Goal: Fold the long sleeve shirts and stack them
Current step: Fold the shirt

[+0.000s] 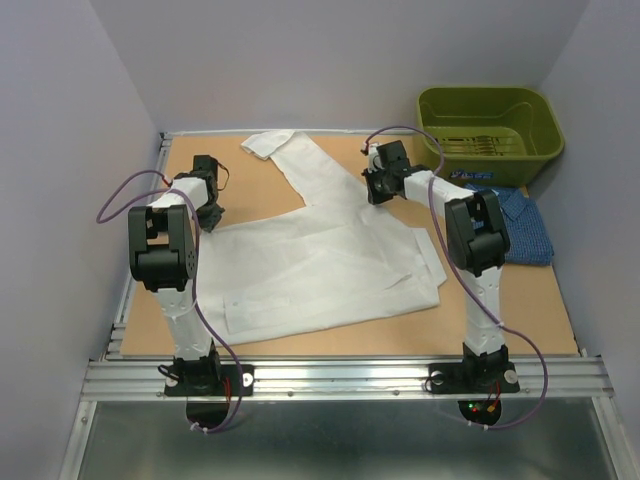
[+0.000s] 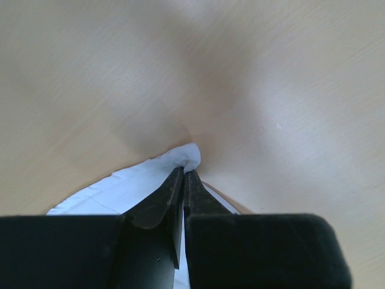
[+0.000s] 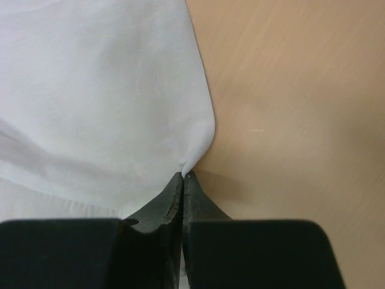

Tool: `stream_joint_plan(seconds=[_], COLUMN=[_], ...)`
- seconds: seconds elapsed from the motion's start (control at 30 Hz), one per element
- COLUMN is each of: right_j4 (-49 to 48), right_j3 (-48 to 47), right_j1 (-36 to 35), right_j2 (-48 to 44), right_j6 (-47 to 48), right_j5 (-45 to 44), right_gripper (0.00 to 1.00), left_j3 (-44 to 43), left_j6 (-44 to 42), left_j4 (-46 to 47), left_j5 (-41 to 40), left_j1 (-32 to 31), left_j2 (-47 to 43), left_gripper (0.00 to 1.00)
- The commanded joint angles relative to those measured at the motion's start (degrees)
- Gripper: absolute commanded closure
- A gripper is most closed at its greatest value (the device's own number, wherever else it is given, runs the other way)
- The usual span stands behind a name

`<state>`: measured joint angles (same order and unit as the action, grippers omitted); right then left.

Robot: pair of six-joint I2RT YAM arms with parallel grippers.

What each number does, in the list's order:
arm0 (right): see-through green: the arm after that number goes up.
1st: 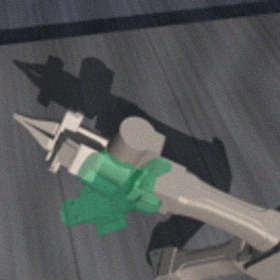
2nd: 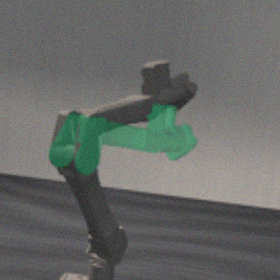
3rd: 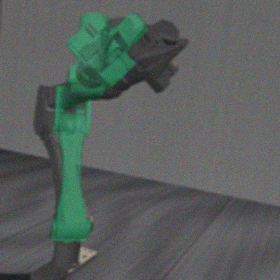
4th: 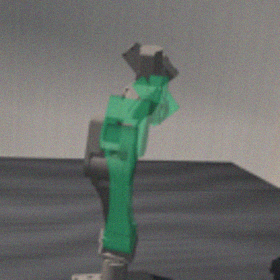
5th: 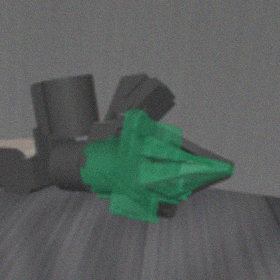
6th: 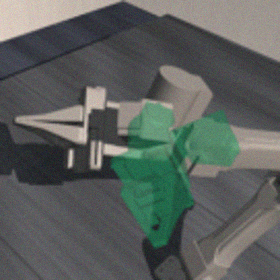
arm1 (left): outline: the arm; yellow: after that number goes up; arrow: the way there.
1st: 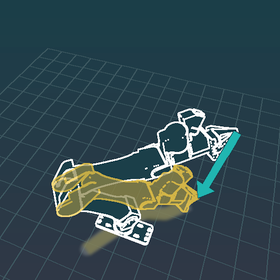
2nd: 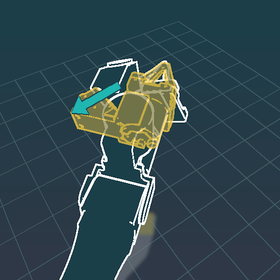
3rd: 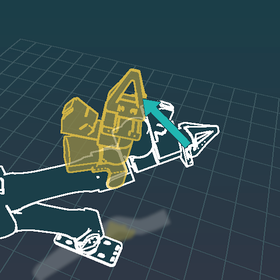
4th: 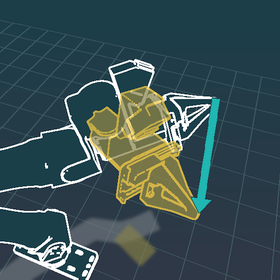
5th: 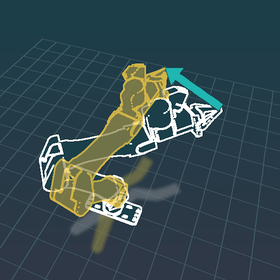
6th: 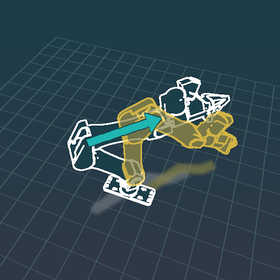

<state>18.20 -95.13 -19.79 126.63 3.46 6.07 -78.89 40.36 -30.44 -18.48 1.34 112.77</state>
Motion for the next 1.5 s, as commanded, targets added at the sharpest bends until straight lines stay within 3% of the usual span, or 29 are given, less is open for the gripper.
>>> stream_joint_plan(seconds=[0.0,0.7,1.1,1.47], right_j4=[0.8,-0.4,-1.7,-3.7], right_j3=[-2.9,-2.9,7.7,19.6], right_j1=[0.2,1.8,1.8,1.8], right_j2=[1.9,-9.2,-18.2,-25.1], right_j6=[1.1,1.9,1.0,-1.7], right_j5=[-1.9,-3.8,1.8,4.9], right_gripper=[0.99,0.99,0.96,0.92], left_j3=[-0.7,-6.5,3.0,21.8], left_j6=[-1.9,-5.9,-5.2,-1.7], left_j4=[-2.0,-4.3,-0.5,4.4], left_j5=[-4.6,-10.9,-7.5,-0.7], left_j1=[0.5,0.5,0.4,0.4], left_j2=[-0.2,-6.0,-15.8,-29.8], left_gripper=[0.89,0.95,0.95,0.94])
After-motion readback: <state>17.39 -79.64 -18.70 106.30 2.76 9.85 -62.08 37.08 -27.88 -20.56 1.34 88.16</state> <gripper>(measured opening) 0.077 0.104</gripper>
